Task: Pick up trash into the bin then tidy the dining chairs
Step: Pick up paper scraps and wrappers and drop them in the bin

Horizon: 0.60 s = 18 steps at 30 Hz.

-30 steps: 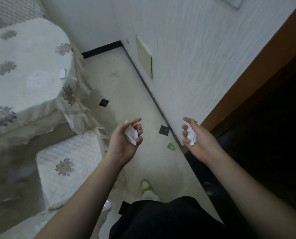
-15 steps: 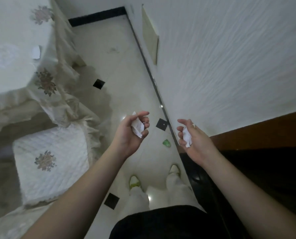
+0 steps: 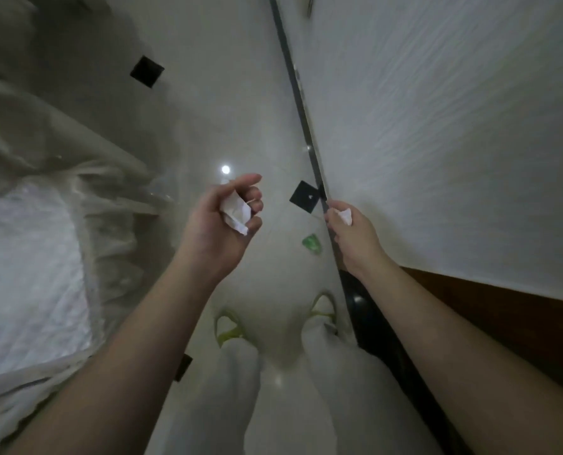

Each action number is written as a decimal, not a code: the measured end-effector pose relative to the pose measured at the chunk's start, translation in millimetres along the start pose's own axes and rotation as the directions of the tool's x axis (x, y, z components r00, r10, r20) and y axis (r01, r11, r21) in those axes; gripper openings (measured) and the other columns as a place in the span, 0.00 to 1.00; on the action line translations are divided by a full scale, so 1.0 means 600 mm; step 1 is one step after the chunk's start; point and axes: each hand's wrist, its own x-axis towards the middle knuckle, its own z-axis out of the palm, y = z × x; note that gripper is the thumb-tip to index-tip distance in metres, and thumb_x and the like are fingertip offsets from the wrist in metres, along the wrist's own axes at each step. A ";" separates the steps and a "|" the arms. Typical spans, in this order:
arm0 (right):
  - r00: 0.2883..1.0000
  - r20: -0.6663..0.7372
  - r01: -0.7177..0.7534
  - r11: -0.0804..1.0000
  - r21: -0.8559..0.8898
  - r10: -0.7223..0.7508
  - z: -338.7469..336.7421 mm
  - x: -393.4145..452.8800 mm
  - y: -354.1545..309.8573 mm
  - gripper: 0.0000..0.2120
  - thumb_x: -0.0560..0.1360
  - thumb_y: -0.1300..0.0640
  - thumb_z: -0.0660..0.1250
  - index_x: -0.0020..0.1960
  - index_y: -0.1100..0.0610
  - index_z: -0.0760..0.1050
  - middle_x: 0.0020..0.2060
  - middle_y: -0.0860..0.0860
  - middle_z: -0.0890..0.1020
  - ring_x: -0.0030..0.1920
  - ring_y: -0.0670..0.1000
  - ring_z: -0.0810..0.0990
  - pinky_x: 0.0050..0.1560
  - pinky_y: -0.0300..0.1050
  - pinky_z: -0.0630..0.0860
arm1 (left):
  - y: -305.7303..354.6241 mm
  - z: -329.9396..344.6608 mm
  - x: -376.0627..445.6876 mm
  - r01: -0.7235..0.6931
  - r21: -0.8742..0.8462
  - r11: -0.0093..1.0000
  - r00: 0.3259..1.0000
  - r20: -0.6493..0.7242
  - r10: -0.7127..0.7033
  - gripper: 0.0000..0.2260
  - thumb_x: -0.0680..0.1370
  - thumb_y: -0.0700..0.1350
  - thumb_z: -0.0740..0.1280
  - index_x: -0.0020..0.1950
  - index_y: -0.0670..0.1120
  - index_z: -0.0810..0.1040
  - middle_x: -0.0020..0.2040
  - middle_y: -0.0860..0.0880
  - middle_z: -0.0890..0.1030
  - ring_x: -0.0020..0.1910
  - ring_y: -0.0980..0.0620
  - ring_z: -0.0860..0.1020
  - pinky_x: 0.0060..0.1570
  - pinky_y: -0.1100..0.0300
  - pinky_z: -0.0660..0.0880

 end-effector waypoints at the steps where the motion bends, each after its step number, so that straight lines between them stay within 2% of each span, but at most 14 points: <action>1: 1.000 -0.009 0.002 0.999 -0.037 -0.002 0.004 0.042 0.037 0.09 0.75 0.47 0.67 0.55 0.40 0.77 0.57 0.50 0.80 0.57 0.50 0.79 0.58 0.51 0.77 | -0.009 -0.026 0.029 -0.009 0.009 1.000 1.000 -0.003 0.009 0.12 0.70 0.43 0.63 0.48 0.40 0.82 0.40 0.47 0.73 0.37 0.52 0.71 0.32 0.62 0.61; 3: 0.999 -0.043 0.007 0.988 -0.152 -0.014 0.013 0.110 0.109 0.10 0.75 0.46 0.66 0.55 0.41 0.77 0.59 0.50 0.79 0.58 0.51 0.78 0.59 0.53 0.77 | -0.032 -0.075 0.082 -0.012 0.040 0.999 1.000 -0.006 0.013 0.12 0.74 0.43 0.61 0.49 0.41 0.82 0.40 0.47 0.74 0.38 0.52 0.71 0.32 0.62 0.61; 6: 0.995 -0.077 0.028 0.928 -0.371 -0.060 0.026 0.194 0.216 0.13 0.78 0.51 0.64 0.62 0.50 0.75 0.60 0.52 0.78 0.58 0.51 0.76 0.59 0.46 0.74 | -0.079 -0.143 0.154 -0.009 0.066 0.998 1.000 -0.010 0.010 0.15 0.78 0.42 0.56 0.47 0.43 0.83 0.40 0.48 0.75 0.38 0.53 0.72 0.32 0.63 0.62; 8: 0.991 -0.087 0.044 0.850 -0.525 -0.105 0.035 0.246 0.283 0.17 0.78 0.54 0.64 0.66 0.54 0.72 0.60 0.55 0.76 0.57 0.52 0.75 0.58 0.44 0.72 | -0.113 -0.186 0.195 0.002 0.087 0.996 1.000 -0.019 -0.001 0.16 0.78 0.42 0.55 0.46 0.44 0.84 0.39 0.49 0.76 0.38 0.53 0.72 0.33 0.62 0.63; 10: 0.987 -0.106 0.022 0.756 -0.654 -0.120 0.034 0.295 0.351 0.21 0.78 0.55 0.65 0.69 0.56 0.69 0.62 0.58 0.72 0.59 0.56 0.73 0.62 0.48 0.70 | -0.154 -0.222 0.235 0.037 0.113 0.993 0.999 -0.021 -0.035 0.17 0.79 0.43 0.55 0.45 0.44 0.84 0.39 0.49 0.76 0.38 0.53 0.72 0.34 0.63 0.63; 15: 0.988 -0.110 -0.029 0.564 -0.825 -0.110 0.044 0.400 0.469 0.30 0.74 0.53 0.70 0.72 0.55 0.63 0.64 0.60 0.66 0.60 0.59 0.70 0.64 0.49 0.68 | -0.232 -0.301 0.302 0.053 0.140 0.989 0.999 -0.008 -0.053 0.18 0.79 0.43 0.54 0.45 0.44 0.83 0.39 0.49 0.77 0.37 0.54 0.72 0.32 0.63 0.64; 18: 0.995 -0.068 -0.016 0.535 -0.845 -0.078 0.055 0.450 0.512 0.30 0.75 0.50 0.69 0.73 0.51 0.61 0.68 0.59 0.61 0.64 0.60 0.67 0.65 0.51 0.67 | -0.271 -0.340 0.327 0.043 0.117 0.992 0.999 -0.019 -0.042 0.17 0.79 0.43 0.54 0.45 0.44 0.83 0.38 0.49 0.76 0.36 0.54 0.72 0.30 0.64 0.64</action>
